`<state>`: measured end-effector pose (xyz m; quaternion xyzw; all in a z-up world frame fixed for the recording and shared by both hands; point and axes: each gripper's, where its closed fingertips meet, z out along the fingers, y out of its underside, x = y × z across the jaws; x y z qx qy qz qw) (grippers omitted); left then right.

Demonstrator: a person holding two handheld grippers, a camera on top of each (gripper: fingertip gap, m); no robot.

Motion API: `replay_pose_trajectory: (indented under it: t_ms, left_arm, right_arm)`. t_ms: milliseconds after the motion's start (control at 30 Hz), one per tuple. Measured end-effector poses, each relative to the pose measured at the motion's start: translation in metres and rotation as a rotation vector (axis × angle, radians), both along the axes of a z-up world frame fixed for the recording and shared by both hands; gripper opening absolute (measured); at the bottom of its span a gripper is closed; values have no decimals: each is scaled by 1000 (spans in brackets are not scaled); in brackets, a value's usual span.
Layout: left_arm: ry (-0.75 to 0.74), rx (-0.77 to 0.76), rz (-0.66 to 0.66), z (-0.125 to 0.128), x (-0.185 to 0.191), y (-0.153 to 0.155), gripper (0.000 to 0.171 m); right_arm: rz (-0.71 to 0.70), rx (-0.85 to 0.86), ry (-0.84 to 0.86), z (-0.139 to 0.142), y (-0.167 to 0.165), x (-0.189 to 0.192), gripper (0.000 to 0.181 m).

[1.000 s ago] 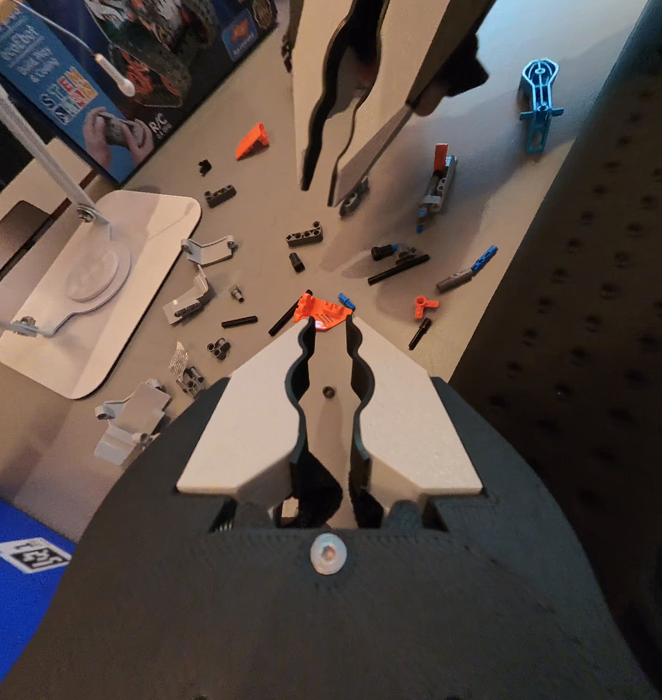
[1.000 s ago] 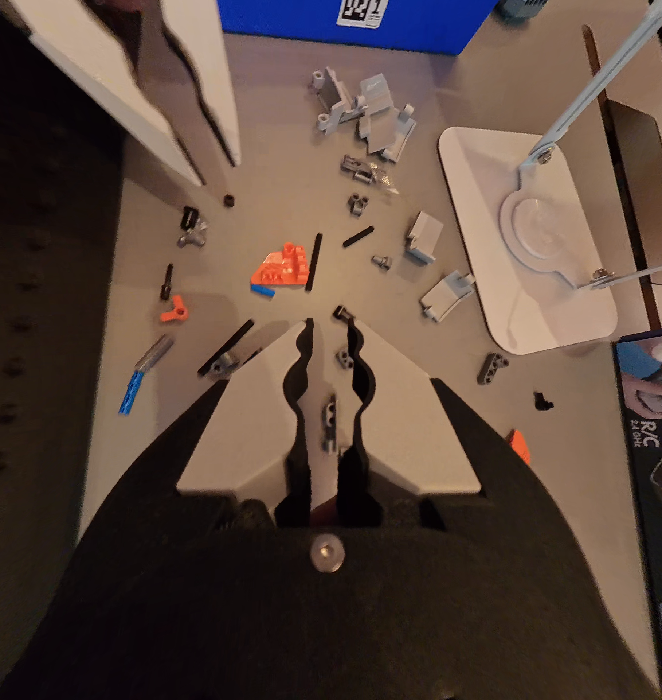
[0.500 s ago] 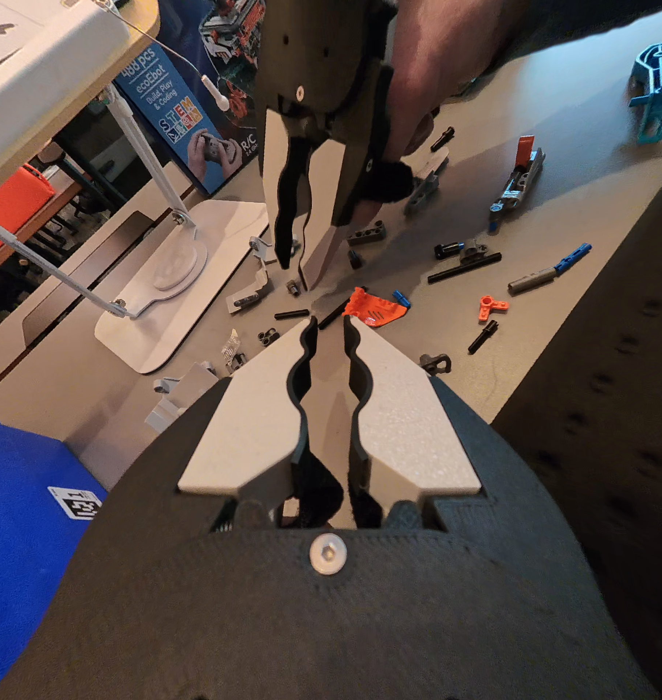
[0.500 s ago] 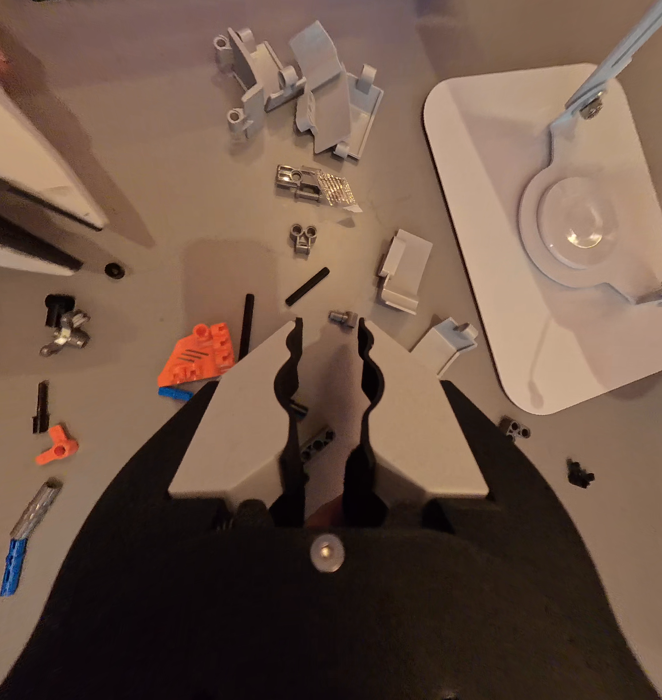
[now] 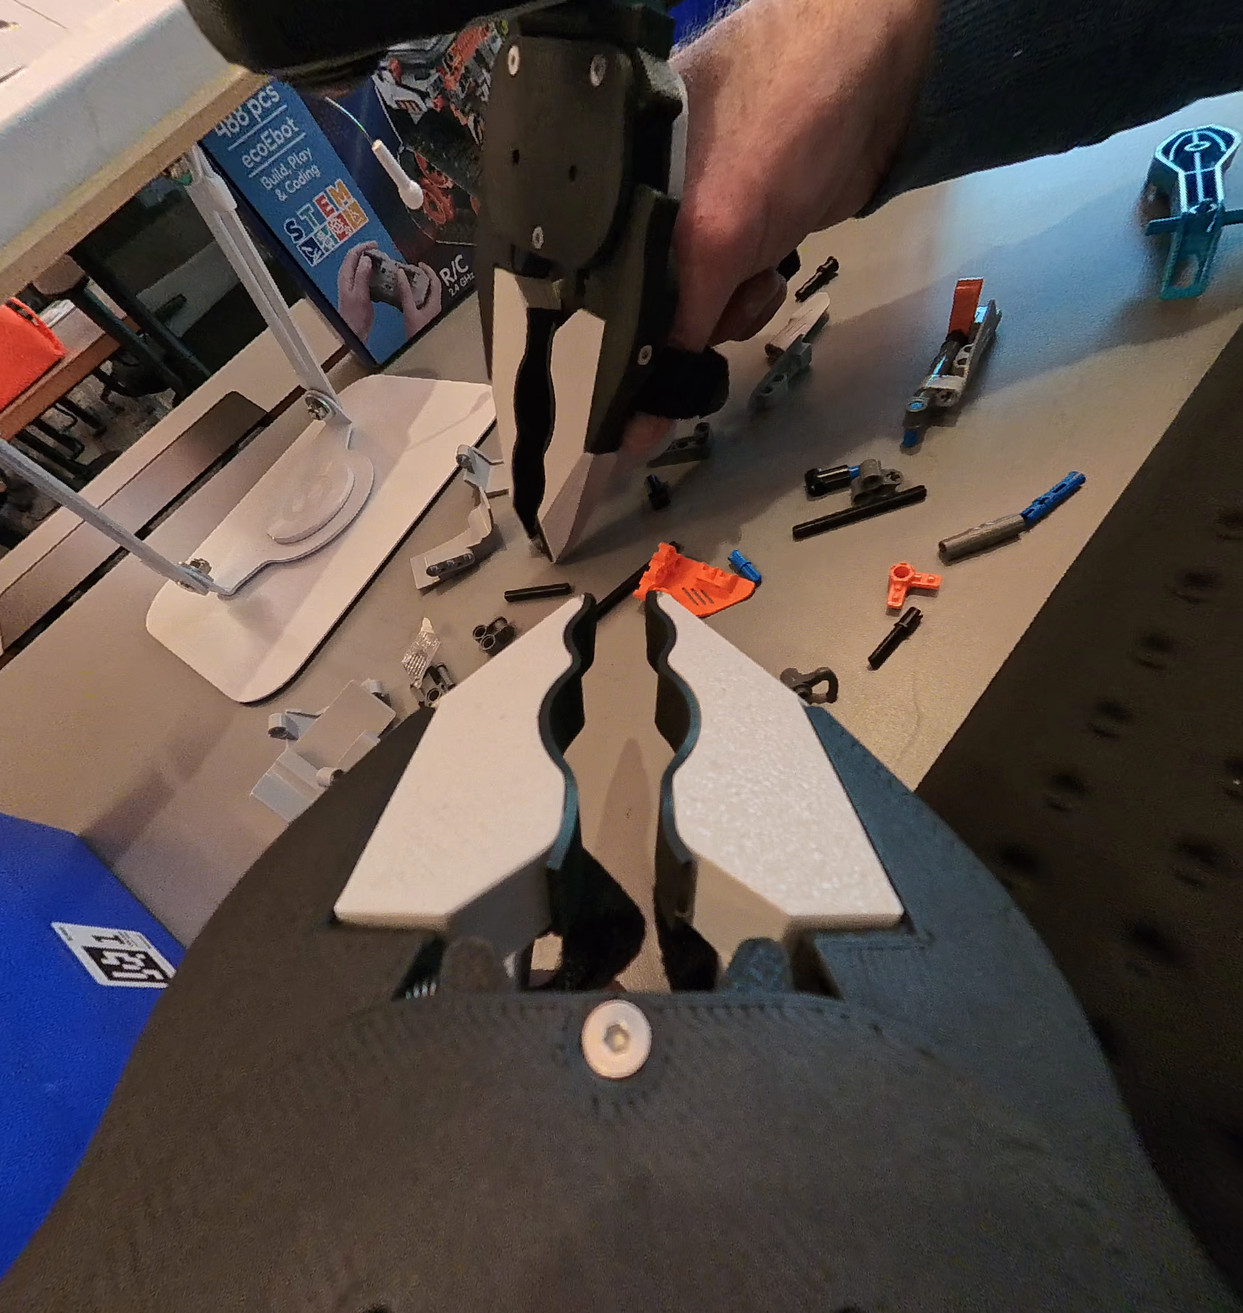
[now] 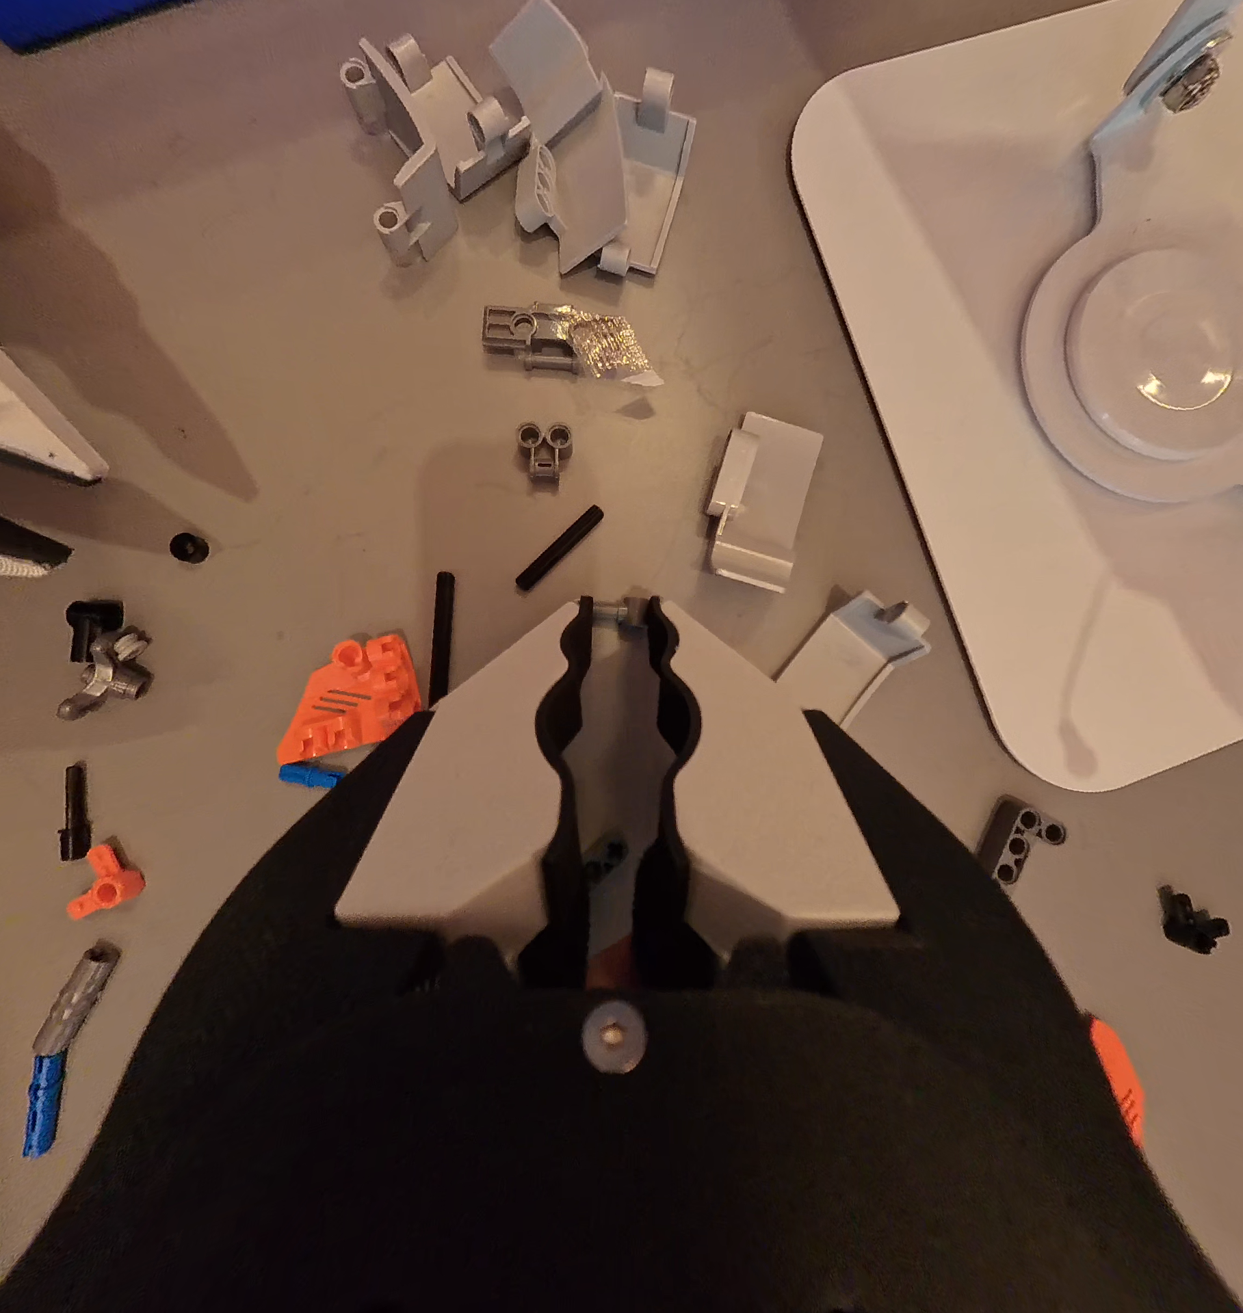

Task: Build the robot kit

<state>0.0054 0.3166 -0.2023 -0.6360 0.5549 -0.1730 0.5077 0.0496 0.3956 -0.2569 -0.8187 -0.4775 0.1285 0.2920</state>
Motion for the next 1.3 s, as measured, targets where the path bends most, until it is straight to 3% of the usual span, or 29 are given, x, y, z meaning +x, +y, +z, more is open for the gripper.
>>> replay_pose_trajectory:
  t_ms: [700,967,1300]
  left_arm:
    - [6,3,14,0,0,2,14]
    - [-14,45,-82,10,0,-16,12]
    - [39,5,-303,1,-40,-66,8]
  right_arm:
    - [74,183,108,56,-39,-1,13]
    - [93,76,-62,18,-57,31,12]
    - [135,-28,-33,0,-67,30,13]
